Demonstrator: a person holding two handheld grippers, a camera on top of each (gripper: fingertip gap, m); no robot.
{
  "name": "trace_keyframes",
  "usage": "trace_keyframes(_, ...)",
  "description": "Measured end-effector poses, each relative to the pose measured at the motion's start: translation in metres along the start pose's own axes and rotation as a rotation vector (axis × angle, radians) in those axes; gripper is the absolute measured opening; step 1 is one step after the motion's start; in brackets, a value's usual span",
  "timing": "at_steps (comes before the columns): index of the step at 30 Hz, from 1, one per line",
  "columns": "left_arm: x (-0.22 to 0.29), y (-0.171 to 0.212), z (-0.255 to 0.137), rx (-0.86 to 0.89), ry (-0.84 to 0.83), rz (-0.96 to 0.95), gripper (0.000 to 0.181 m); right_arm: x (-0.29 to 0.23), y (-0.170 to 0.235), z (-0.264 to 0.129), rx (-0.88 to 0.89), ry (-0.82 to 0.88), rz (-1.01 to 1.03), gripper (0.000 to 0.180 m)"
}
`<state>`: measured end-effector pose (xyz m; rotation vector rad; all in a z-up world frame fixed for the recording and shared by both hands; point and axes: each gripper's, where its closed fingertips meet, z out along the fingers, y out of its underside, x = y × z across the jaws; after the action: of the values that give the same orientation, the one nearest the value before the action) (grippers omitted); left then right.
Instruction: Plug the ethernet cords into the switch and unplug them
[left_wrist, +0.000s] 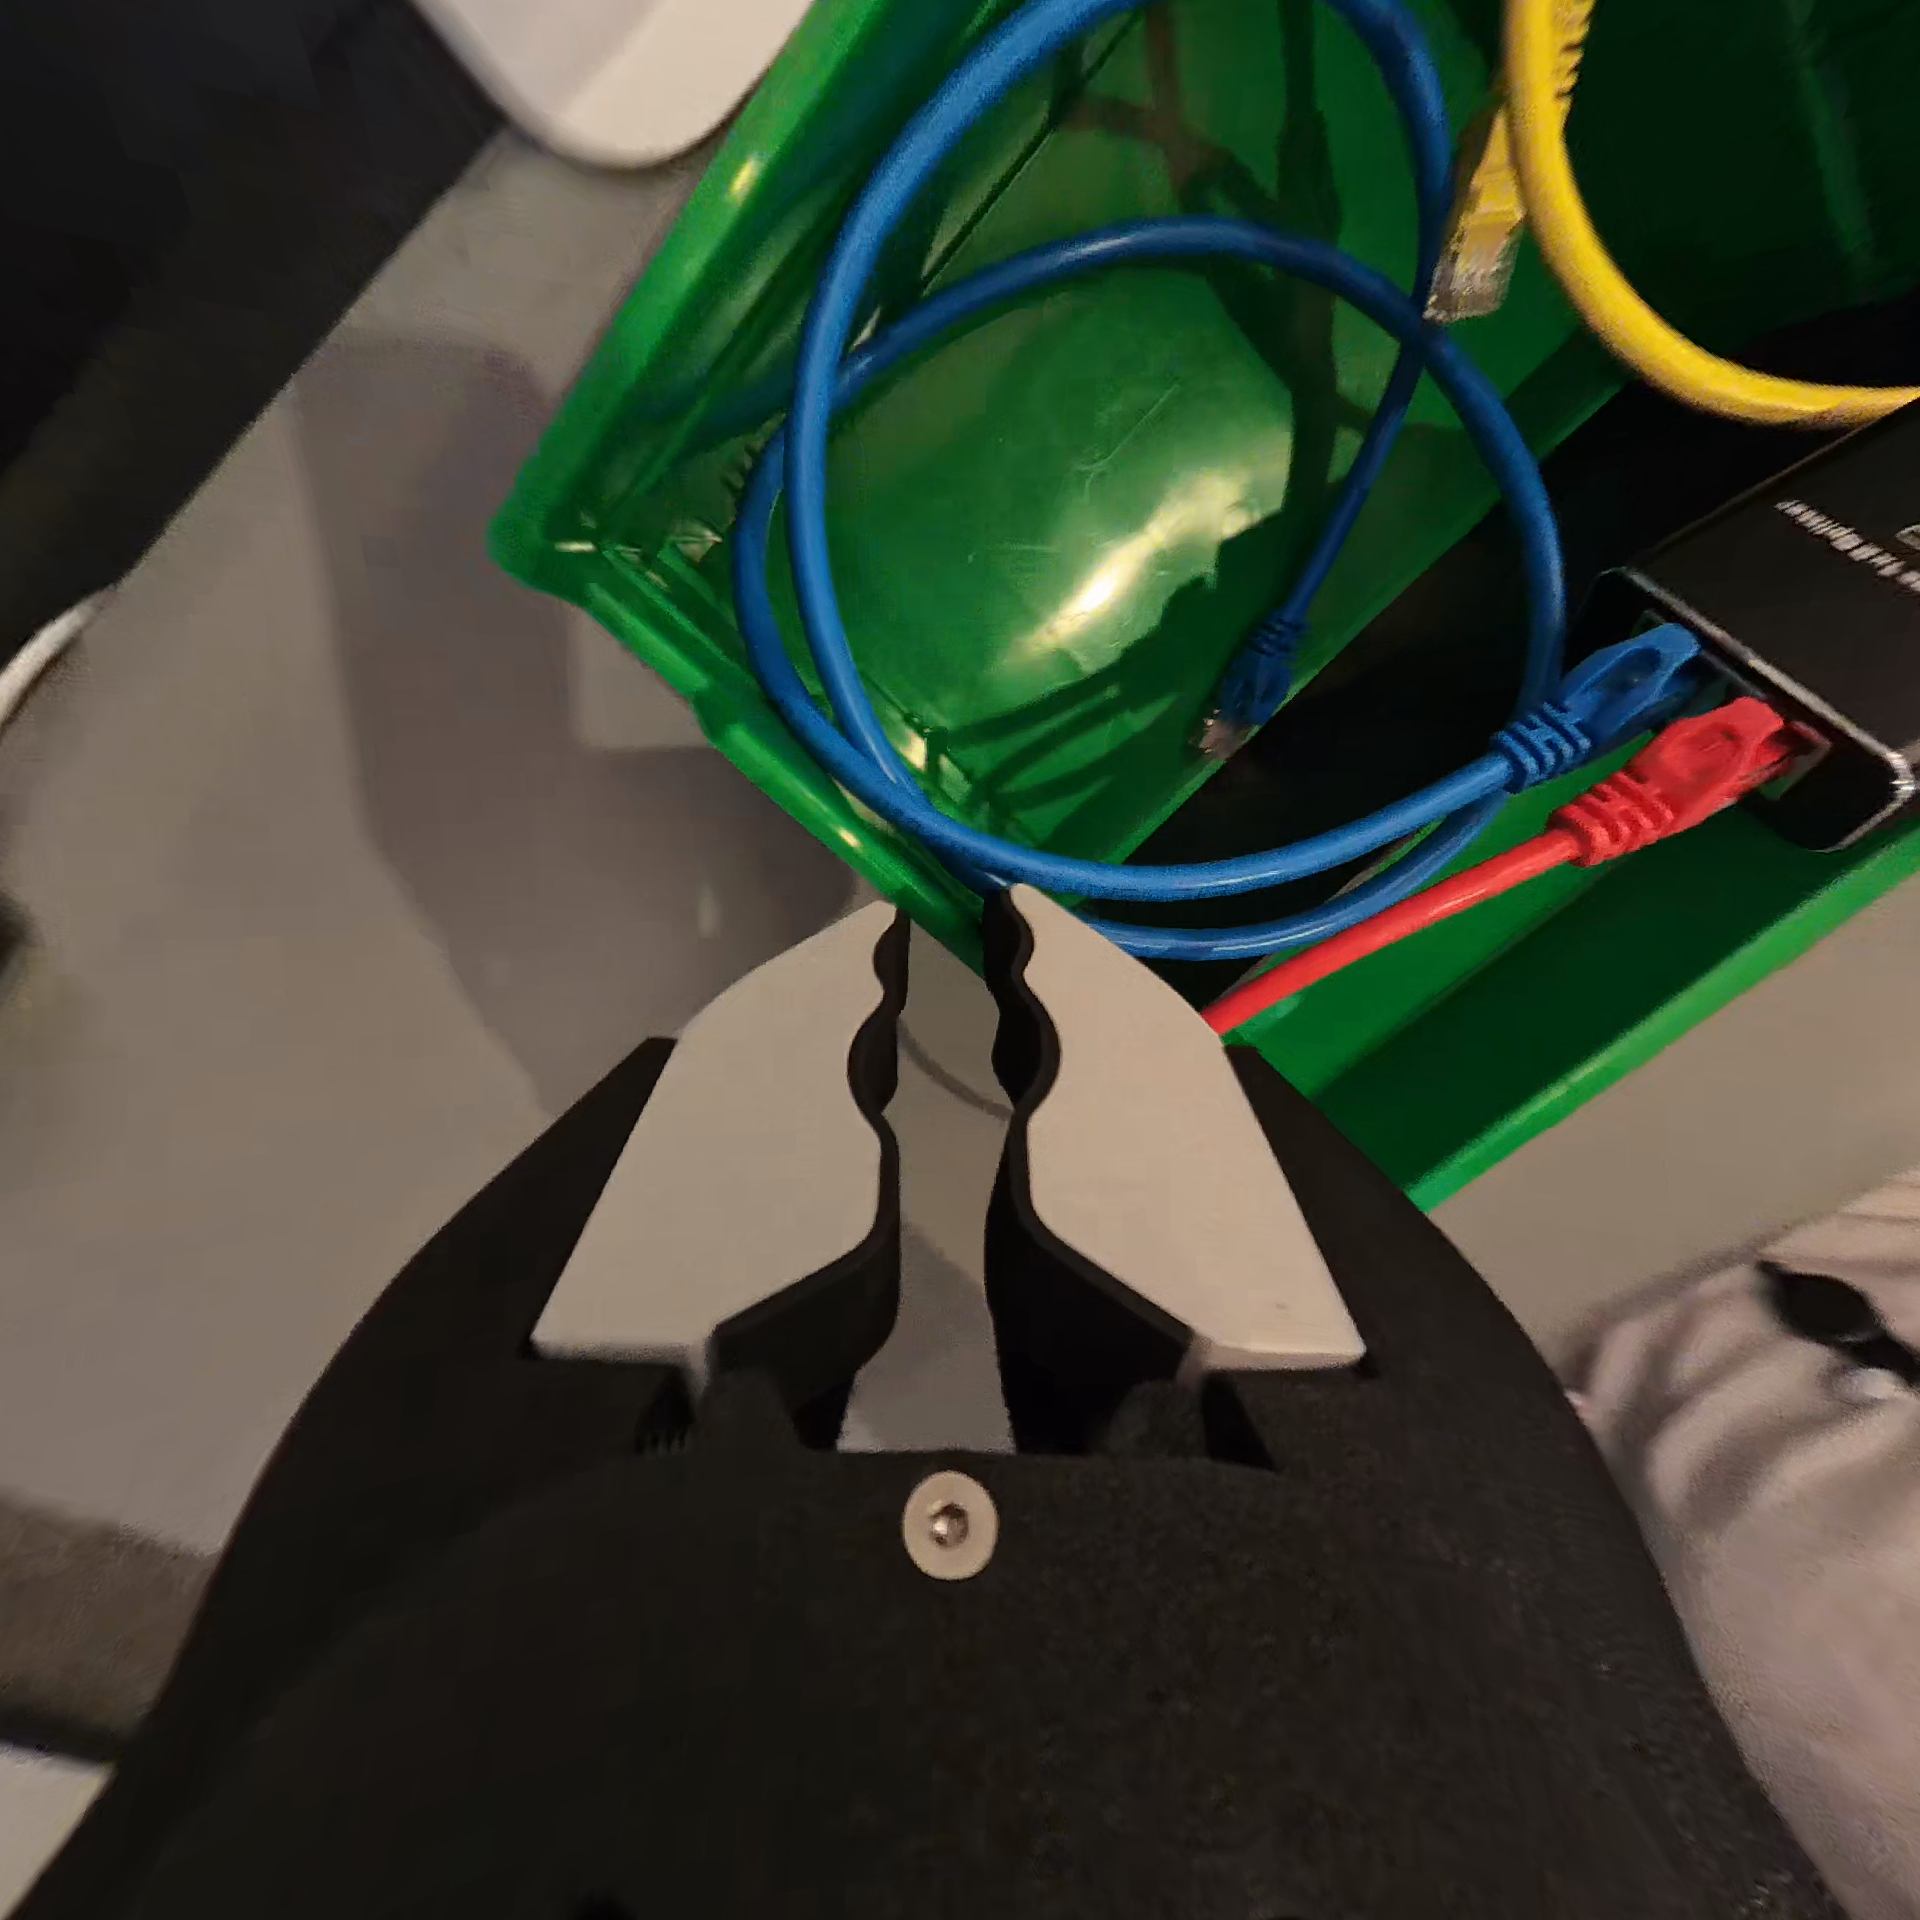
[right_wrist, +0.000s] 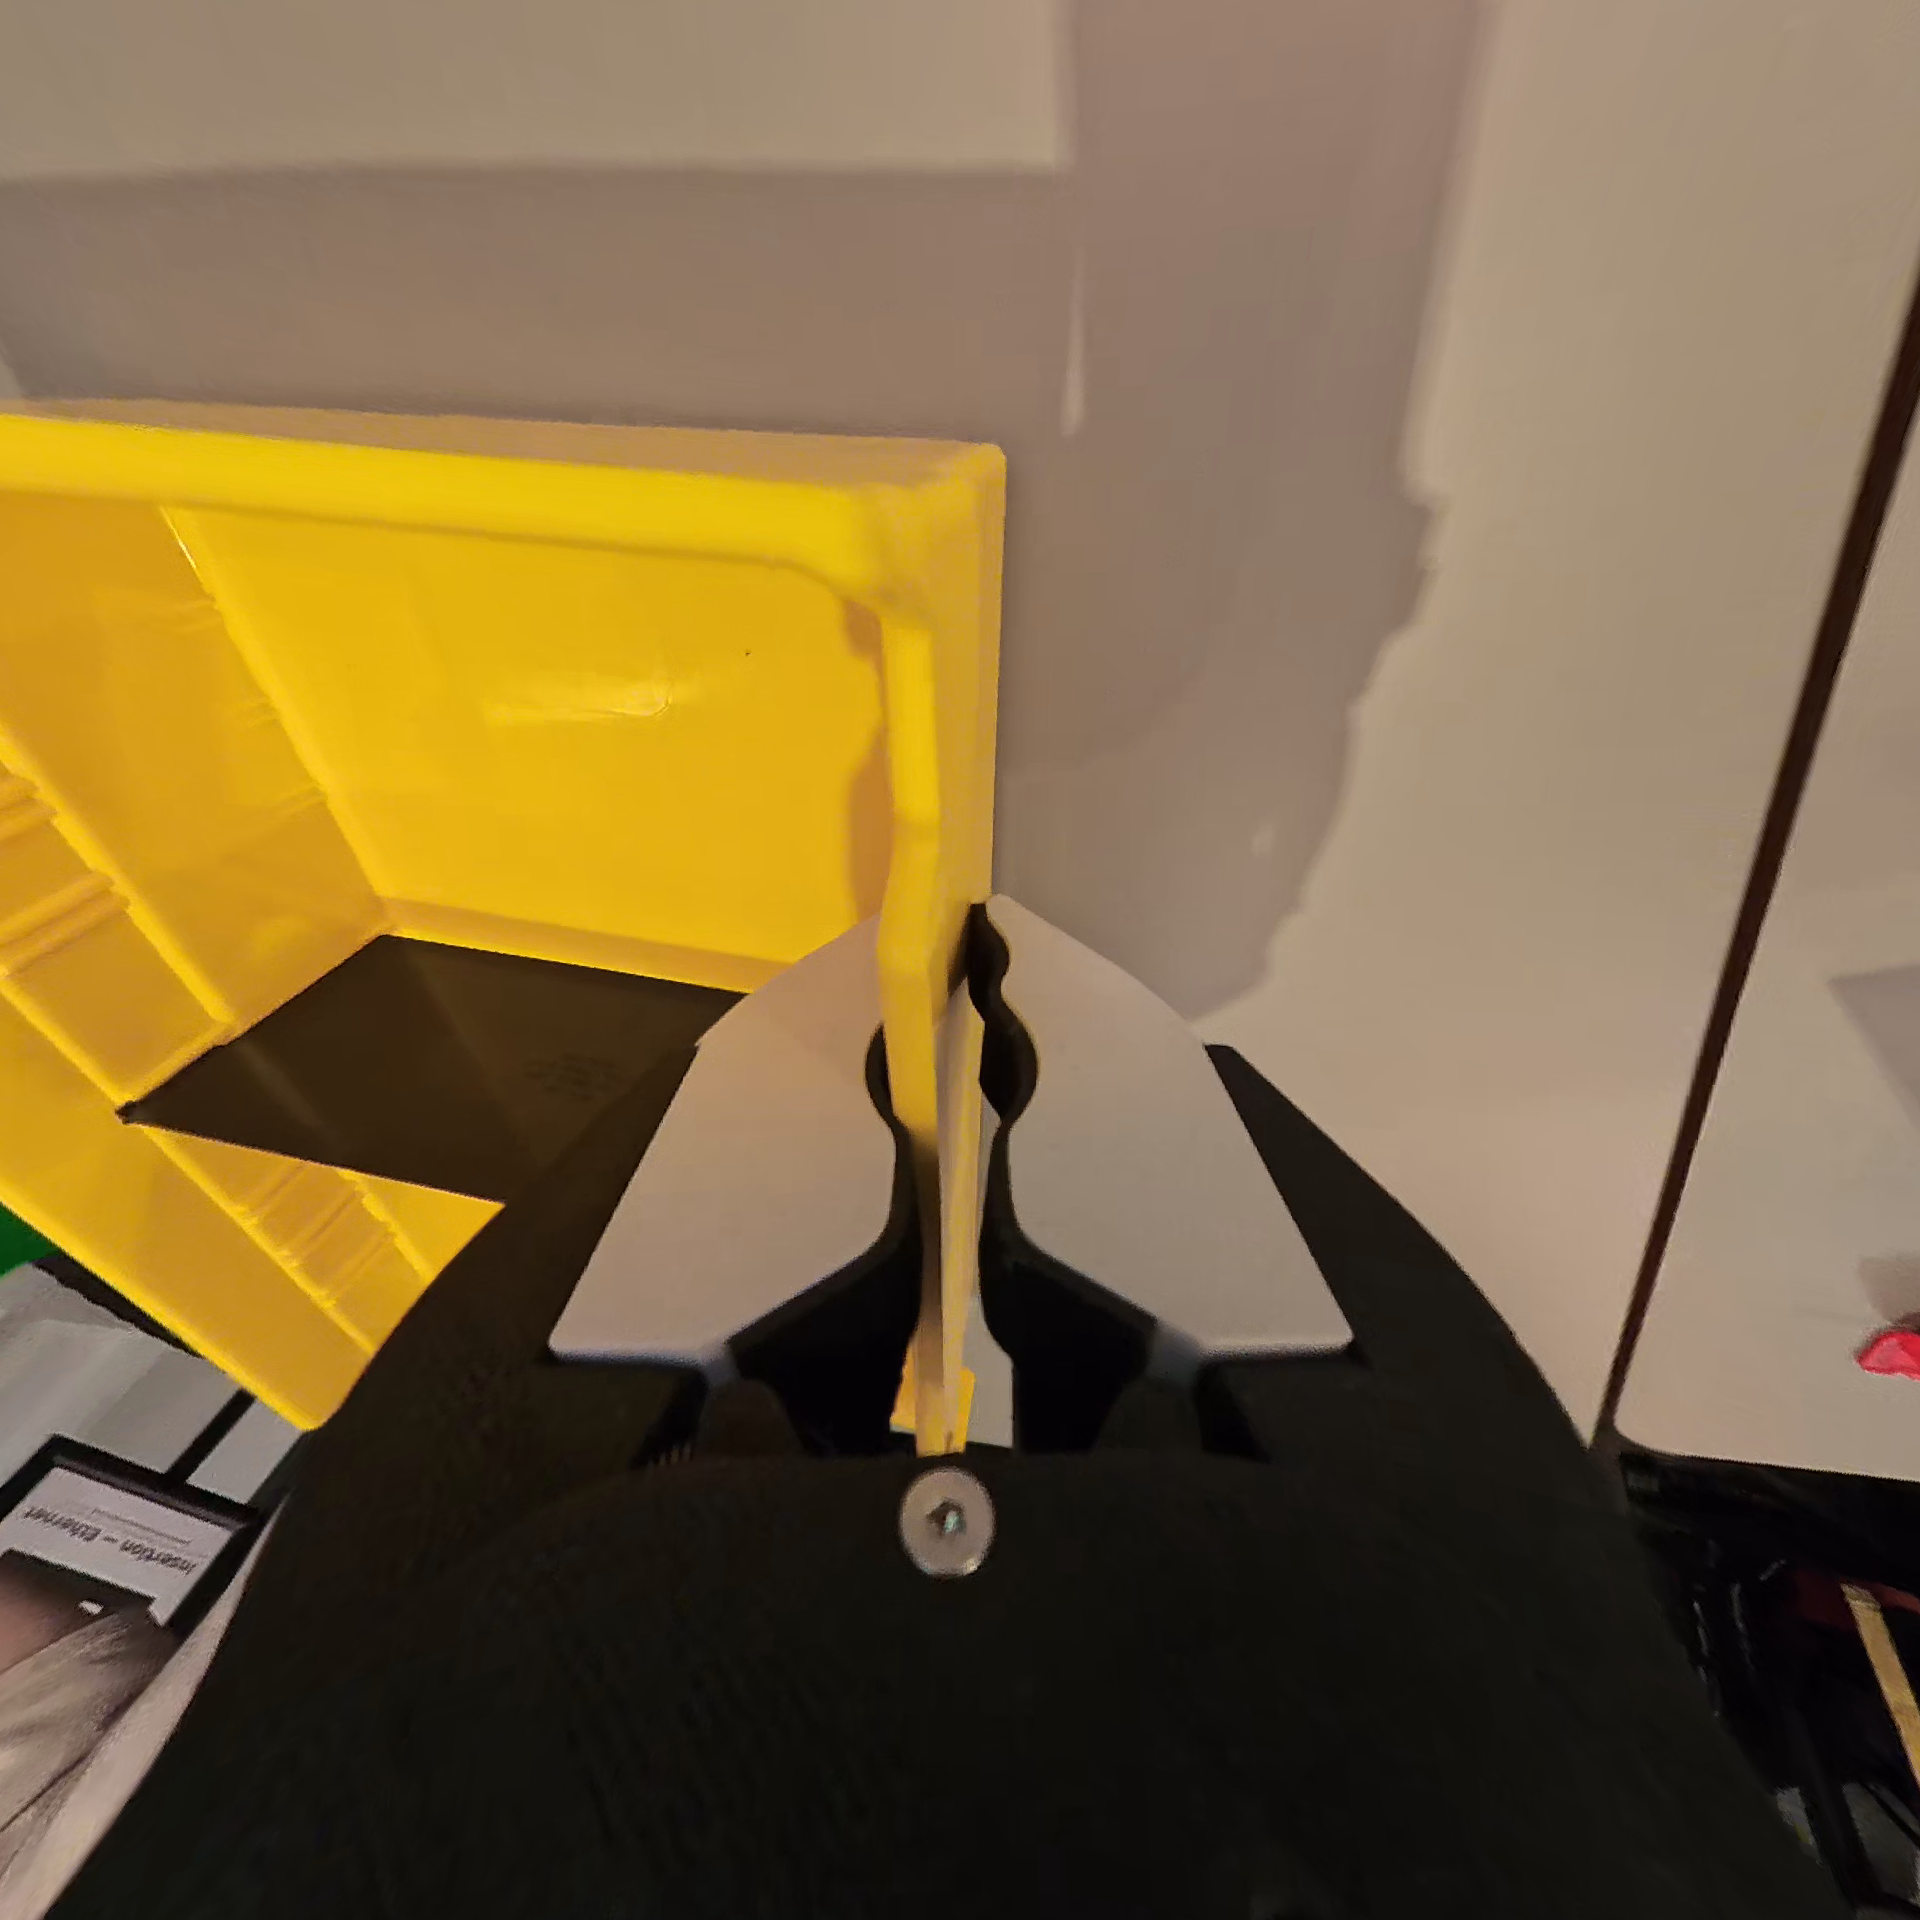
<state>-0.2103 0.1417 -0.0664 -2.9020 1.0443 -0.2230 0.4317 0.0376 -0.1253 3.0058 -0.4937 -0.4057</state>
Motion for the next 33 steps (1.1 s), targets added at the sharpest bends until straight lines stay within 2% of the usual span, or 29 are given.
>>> trace_keyframes(8, -0.127, 0.088, -0.028, -0.141, -0.384, -0.047, 0.016, -0.074, -0.017, 0.016, -0.014, 0.006, -0.118, 0.007)
trace_keyframes(12, -0.178, 0.123, -0.041, -0.287, -0.693, 0.063, 0.017, -0.115, -0.019, 0.026, -0.028, 0.019, -0.163, 0.007)
trace_keyframes(14, -0.191, 0.134, -0.044, -0.318, -0.779, 0.075, 0.016, -0.132, -0.019, 0.03, -0.034, 0.022, -0.191, 0.007)
trace_keyframes(19, -0.19, 0.14, -0.045, -0.242, -0.76, 0.013, 0.014, -0.153, -0.021, 0.035, -0.032, 0.03, -0.229, 0.007)
trace_keyframes(25, -0.181, 0.141, -0.044, -0.176, -0.72, 0.029, 0.013, -0.163, -0.022, 0.038, -0.01, 0.042, -0.29, 0.008)
trace_keyframes(33, -0.164, 0.129, -0.04, -0.082, -0.758, 0.146, 0.013, -0.159, -0.031, 0.036, 0.043, 0.048, -0.3, 0.008)
